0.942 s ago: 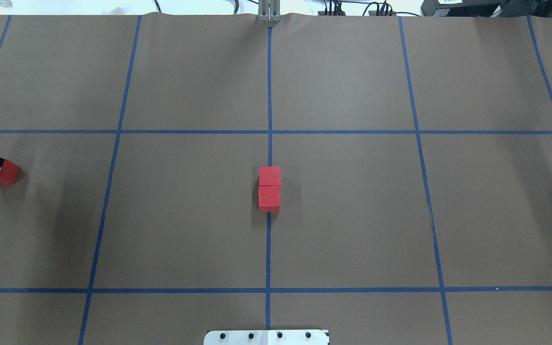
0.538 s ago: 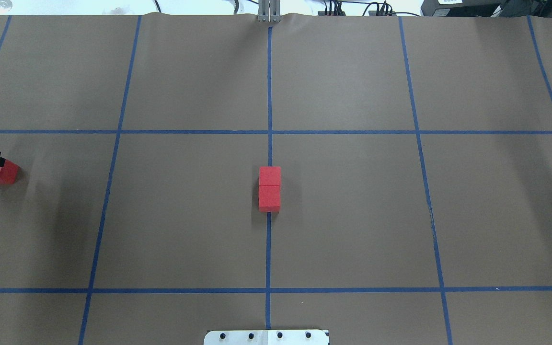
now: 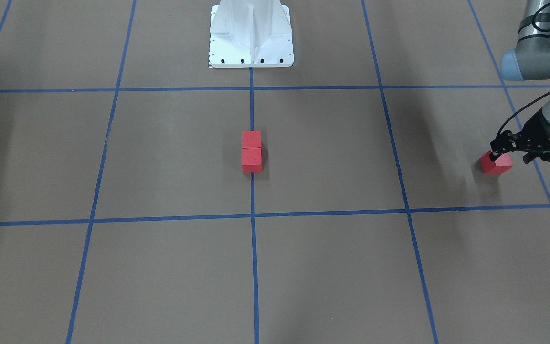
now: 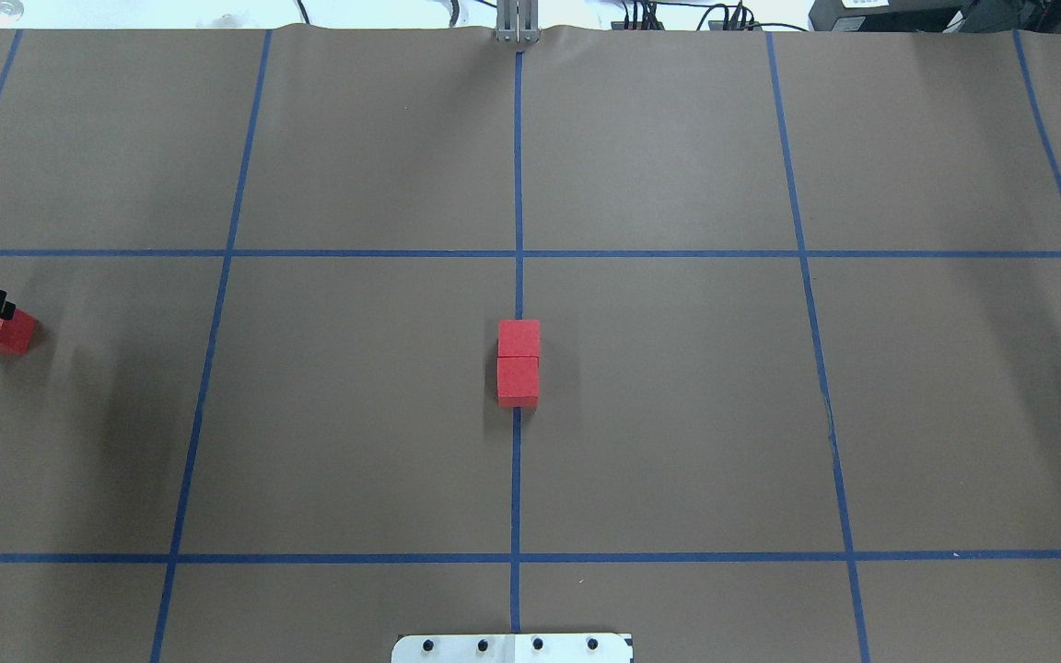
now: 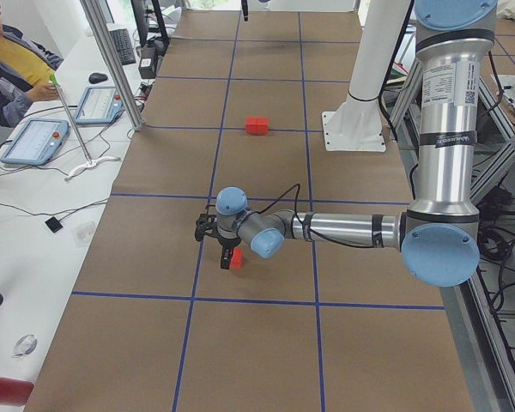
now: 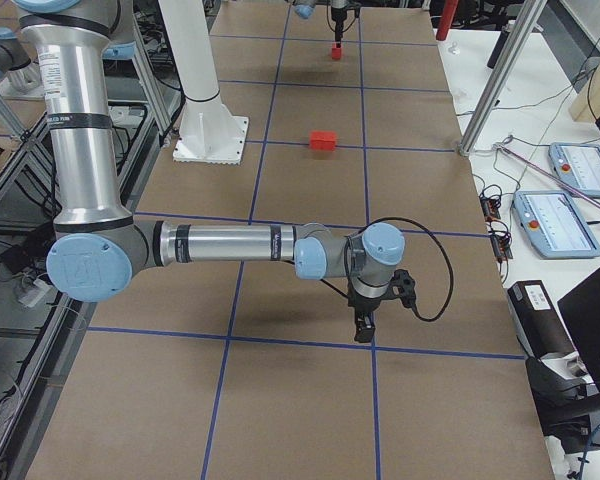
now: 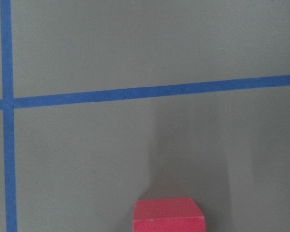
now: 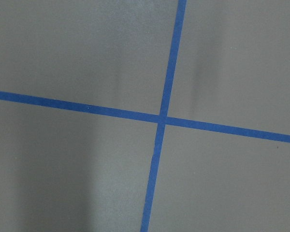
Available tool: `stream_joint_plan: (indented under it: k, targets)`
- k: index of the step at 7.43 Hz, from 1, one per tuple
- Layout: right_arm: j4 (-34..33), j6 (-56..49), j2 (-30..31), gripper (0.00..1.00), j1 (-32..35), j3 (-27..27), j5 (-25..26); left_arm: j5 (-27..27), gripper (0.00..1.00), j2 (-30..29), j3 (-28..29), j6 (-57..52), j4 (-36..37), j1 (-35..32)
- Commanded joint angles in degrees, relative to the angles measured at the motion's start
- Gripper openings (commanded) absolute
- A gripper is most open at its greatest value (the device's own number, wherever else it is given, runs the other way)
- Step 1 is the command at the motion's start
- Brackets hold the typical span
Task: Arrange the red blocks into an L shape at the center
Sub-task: 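Grasp the remaining red cube with the left gripper and lift it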
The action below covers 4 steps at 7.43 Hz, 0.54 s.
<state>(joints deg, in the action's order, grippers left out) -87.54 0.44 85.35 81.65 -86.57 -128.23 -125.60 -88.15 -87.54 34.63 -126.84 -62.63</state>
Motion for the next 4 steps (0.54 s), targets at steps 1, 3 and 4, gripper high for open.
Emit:
stream_joint_plan:
  k: [1, 3, 4]
  targets:
    - [0.0, 0.0, 0.0, 1.0, 0.0, 0.0, 0.0, 0.0, 0.98, -0.01, 0.17, 0.0, -0.25, 1.36]
    - [0.0, 0.0, 0.0, 1.0, 0.0, 0.0, 0.0, 0.0, 0.98, 0.08, 0.35, 0.09, -0.78, 2.77]
    - [0.0, 0.0, 0.08, 1.0, 0.0, 0.0, 0.0, 0.09, 0.98, 0.26, 0.44, 0.0, -1.04, 2.77]
